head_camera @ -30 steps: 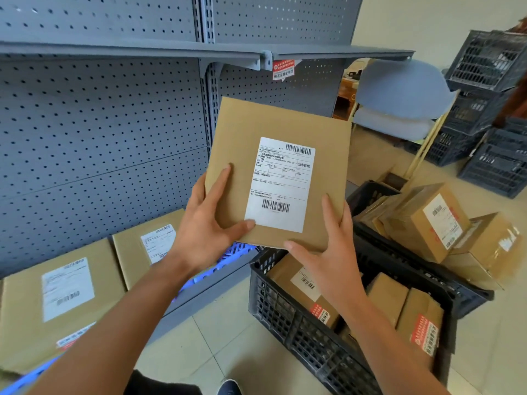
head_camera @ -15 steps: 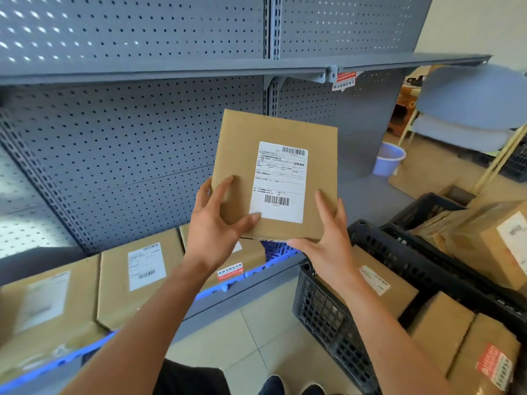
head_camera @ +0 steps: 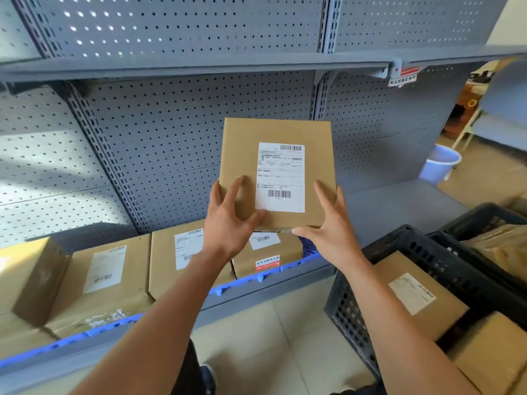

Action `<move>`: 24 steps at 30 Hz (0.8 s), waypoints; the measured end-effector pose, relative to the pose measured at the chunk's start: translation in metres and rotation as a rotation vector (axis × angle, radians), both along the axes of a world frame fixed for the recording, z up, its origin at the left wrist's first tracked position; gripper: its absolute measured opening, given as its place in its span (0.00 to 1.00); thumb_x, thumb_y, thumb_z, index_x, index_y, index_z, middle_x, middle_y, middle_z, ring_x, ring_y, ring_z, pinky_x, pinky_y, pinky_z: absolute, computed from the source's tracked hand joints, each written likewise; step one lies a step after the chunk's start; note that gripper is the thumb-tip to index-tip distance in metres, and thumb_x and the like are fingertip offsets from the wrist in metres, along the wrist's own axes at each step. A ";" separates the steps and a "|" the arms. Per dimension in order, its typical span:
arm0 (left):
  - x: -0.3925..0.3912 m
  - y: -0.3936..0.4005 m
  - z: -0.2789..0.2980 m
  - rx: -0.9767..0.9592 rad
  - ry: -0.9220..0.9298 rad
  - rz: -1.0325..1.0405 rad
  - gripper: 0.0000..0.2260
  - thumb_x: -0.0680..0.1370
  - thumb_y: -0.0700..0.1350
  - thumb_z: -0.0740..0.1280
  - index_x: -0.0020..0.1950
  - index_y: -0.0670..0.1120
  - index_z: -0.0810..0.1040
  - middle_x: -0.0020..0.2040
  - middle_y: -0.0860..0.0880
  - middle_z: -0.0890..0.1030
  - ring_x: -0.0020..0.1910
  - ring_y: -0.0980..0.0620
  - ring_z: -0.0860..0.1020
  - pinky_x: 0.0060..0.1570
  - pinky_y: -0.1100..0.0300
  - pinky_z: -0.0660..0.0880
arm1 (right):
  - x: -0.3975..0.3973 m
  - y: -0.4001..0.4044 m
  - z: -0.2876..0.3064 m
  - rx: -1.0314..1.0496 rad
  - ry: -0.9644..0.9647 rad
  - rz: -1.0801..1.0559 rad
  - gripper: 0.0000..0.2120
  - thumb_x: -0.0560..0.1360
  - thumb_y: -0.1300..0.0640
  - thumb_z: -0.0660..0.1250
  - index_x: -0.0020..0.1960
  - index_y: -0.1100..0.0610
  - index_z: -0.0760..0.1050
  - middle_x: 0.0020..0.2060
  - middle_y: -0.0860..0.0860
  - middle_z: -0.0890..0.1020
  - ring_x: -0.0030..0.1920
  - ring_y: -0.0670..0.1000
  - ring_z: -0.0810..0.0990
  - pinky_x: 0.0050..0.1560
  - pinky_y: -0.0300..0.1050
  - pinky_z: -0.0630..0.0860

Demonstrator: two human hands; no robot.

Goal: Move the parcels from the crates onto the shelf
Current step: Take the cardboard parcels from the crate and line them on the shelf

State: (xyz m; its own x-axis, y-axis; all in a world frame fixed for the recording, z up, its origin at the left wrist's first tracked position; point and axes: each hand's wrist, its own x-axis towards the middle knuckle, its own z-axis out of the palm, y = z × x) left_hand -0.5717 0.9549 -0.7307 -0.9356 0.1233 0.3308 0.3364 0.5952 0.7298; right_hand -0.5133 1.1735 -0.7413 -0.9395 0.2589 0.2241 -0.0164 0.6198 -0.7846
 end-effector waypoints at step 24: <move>-0.006 -0.238 -0.063 -0.077 -0.271 0.226 0.43 0.69 0.72 0.68 0.80 0.64 0.55 0.77 0.49 0.56 0.72 0.43 0.69 0.68 0.45 0.72 | -0.066 -0.217 -0.041 0.124 -0.189 0.305 0.53 0.68 0.48 0.81 0.82 0.39 0.51 0.82 0.48 0.40 0.81 0.47 0.46 0.76 0.47 0.57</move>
